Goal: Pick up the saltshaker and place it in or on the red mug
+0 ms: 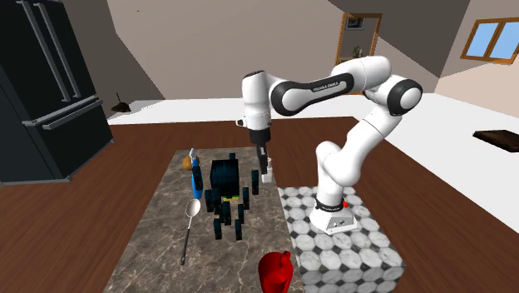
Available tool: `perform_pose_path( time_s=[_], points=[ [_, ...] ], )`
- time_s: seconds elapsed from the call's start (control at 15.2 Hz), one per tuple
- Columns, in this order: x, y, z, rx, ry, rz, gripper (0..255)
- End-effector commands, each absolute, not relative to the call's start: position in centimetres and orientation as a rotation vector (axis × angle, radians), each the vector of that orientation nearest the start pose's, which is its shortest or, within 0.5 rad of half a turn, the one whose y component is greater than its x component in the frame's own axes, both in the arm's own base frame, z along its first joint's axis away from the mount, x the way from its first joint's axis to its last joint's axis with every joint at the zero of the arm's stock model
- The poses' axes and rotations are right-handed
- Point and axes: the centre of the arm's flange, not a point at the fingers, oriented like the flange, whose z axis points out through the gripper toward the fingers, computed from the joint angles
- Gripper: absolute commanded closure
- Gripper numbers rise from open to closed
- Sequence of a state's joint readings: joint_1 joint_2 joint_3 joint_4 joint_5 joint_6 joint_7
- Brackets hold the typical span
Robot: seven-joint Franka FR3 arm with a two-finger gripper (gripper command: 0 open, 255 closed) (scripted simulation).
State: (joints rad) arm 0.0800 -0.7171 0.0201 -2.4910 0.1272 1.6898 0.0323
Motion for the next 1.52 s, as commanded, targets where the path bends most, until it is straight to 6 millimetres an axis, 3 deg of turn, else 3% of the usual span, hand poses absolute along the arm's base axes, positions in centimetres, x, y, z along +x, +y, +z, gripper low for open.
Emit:
perform_pose_path(
  time_s=[0.0,1.25,1.32,1.45],
  points=[
    [32.1,7.4,51.5,-3.03,-0.062,0.138,255],
    [31.1,32.4,52.3,-3.03,-0.062,0.138,255],
    [31.1,33.4,52.3,-3.03,-0.062,0.138,255],
    [31.1,33.4,51.3,-3.03,-0.062,0.138,255]
  ],
)
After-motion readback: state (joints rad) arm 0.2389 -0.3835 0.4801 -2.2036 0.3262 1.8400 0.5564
